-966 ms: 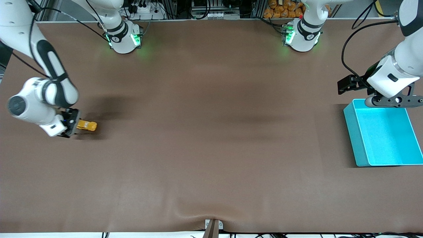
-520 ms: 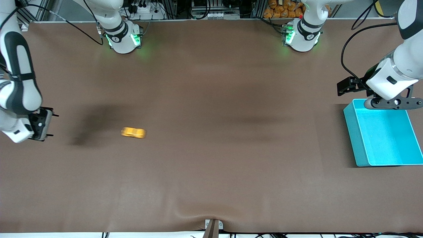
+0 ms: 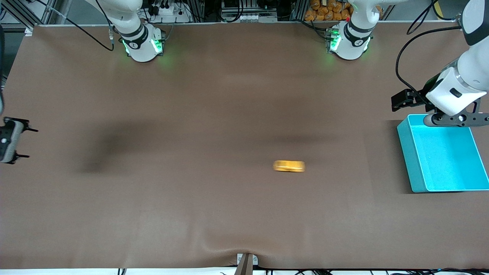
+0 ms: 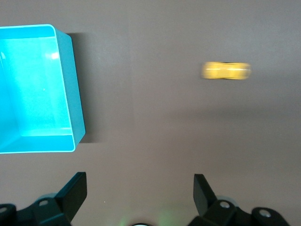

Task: Wind and store yellow beetle car
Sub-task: 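Release the car and withdraw the right gripper, then lower the left gripper toward the car beside the turquoise box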

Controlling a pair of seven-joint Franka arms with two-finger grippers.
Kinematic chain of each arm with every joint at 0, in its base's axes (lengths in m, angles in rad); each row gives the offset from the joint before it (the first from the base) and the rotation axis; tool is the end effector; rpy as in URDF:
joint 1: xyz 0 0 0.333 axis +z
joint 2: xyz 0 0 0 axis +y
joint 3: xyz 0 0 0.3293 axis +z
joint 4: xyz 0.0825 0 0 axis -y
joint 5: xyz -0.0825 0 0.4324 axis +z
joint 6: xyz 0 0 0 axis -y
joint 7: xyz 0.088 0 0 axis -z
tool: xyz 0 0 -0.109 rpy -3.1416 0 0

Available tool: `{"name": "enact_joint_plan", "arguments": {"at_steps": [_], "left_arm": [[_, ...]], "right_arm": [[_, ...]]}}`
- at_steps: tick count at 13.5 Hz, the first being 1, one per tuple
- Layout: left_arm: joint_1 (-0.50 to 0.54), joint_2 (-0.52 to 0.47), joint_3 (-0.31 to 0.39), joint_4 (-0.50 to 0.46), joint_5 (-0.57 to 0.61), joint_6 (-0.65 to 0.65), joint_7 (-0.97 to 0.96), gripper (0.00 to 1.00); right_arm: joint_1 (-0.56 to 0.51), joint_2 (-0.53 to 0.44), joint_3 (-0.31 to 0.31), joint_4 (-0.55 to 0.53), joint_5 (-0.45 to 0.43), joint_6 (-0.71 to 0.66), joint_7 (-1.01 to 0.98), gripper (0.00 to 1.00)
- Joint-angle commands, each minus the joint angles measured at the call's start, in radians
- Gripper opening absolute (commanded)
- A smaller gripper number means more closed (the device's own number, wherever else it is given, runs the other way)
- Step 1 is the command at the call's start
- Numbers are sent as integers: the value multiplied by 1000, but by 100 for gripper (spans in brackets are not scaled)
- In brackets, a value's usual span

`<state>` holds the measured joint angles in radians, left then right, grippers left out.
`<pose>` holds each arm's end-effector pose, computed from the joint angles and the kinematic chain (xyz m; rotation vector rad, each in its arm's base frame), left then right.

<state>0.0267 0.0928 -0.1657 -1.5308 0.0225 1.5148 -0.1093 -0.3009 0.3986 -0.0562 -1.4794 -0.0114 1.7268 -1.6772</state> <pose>0.6191 -0.0795 0.5956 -3.1164 0.0464 0.1651 0.6680 -0.2448 0.4317 -2.3859 -1.8622 0.1629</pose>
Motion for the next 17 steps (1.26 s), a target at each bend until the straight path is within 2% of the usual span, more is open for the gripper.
{"name": "enact_joint_plan", "arguments": {"at_steps": [1,3,5,8,11,14,17], "left_arm": [[-2,-1,-2,9,25,5,14,100],[-4,-1,0,3,27,4,10,100],[4,4,-2,-14,52,-5,-1,100],[67,19,-2,-14,57,-5,3,100],[166,73,0,-20,57,-34,7,100],[350,149,-3,-5,59,-39,17,100],[377,189,0,-3,63,7,14,100]], "right_arm": [[9,2,7,111,16,-90,74,100],[41,-16,6,175,13,-102,80,100],[59,-38,4,192,11,-114,164,100],[59,-43,9,225,13,-151,264,100],[65,-43,9,263,16,-153,332,100],[65,-43,3,271,77,-188,402,100],[103,-46,10,303,71,-193,537,100]]}}
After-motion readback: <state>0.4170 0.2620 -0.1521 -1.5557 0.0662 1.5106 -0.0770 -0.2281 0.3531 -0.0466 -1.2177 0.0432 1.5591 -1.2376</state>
